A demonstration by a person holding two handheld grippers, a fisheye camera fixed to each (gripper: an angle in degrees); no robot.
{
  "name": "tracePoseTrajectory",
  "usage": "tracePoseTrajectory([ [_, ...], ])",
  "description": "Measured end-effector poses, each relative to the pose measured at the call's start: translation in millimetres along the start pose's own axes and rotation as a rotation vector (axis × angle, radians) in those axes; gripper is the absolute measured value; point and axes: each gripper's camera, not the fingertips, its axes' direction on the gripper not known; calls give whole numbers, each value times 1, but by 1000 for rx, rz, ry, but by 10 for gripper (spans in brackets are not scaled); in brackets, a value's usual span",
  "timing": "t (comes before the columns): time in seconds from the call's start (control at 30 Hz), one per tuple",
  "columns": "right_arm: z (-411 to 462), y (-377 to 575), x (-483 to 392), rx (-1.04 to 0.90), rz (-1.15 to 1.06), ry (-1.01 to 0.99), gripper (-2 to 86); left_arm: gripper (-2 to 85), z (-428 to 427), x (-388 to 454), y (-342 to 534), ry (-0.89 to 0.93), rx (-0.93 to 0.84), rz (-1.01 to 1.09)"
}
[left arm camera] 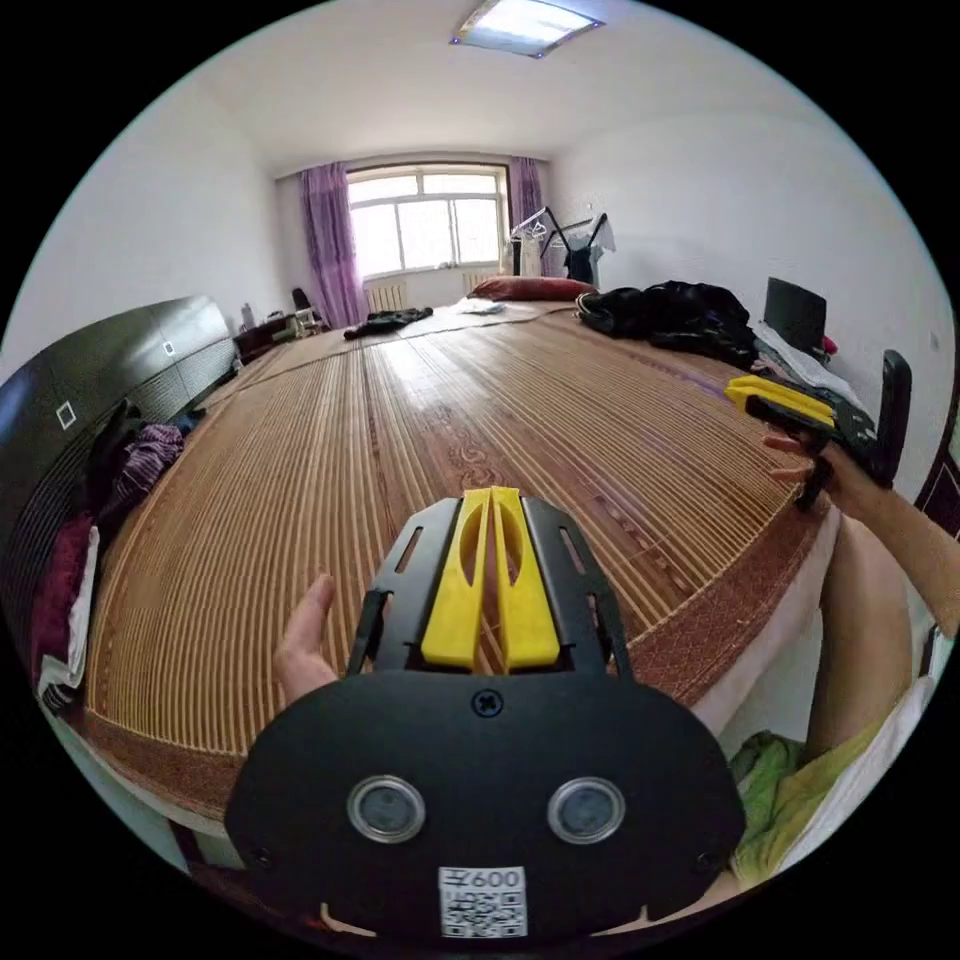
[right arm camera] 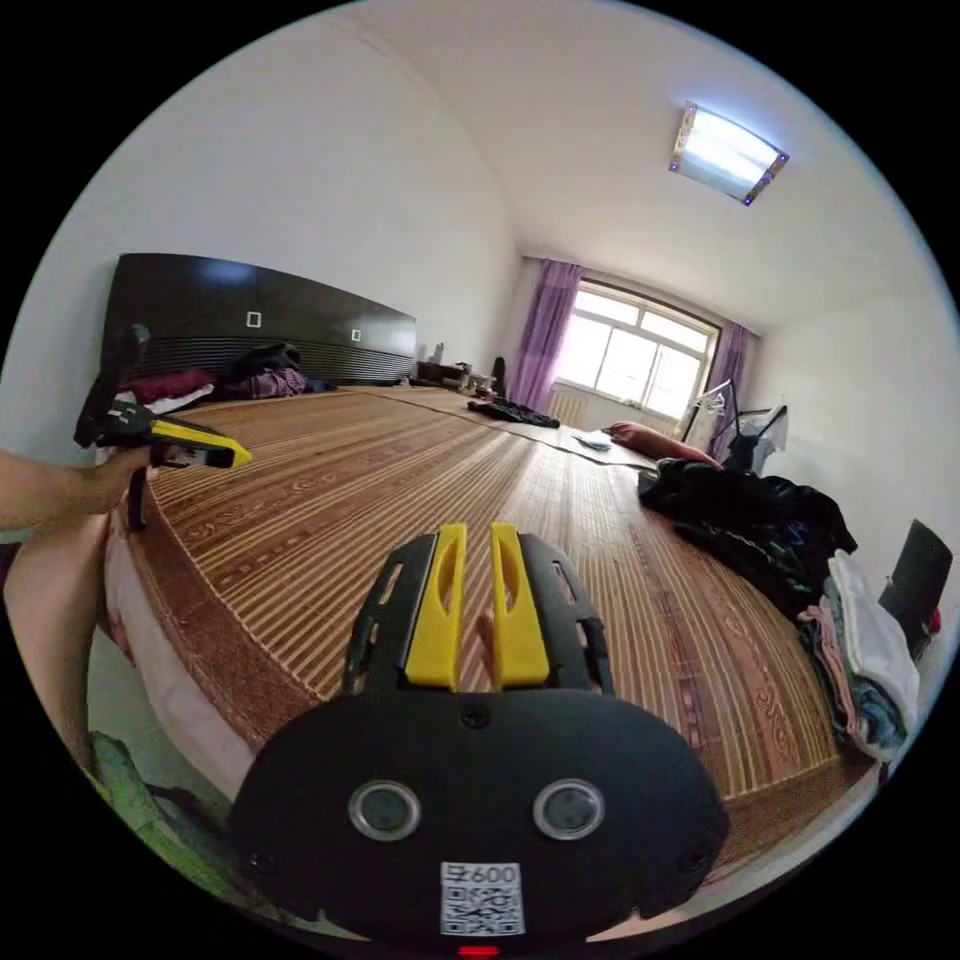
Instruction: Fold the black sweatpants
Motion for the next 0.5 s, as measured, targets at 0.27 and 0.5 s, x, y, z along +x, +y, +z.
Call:
tracePoseTrajectory([
  [0.27, 154, 75, 81, -303, 49, -74, -8, 8, 81, 44, -136, -114, -119, -122],
  [0.5, 254, 139, 89, -480, -161, -45, -8, 7, 154, 64, -211, -35, -222, -207],
])
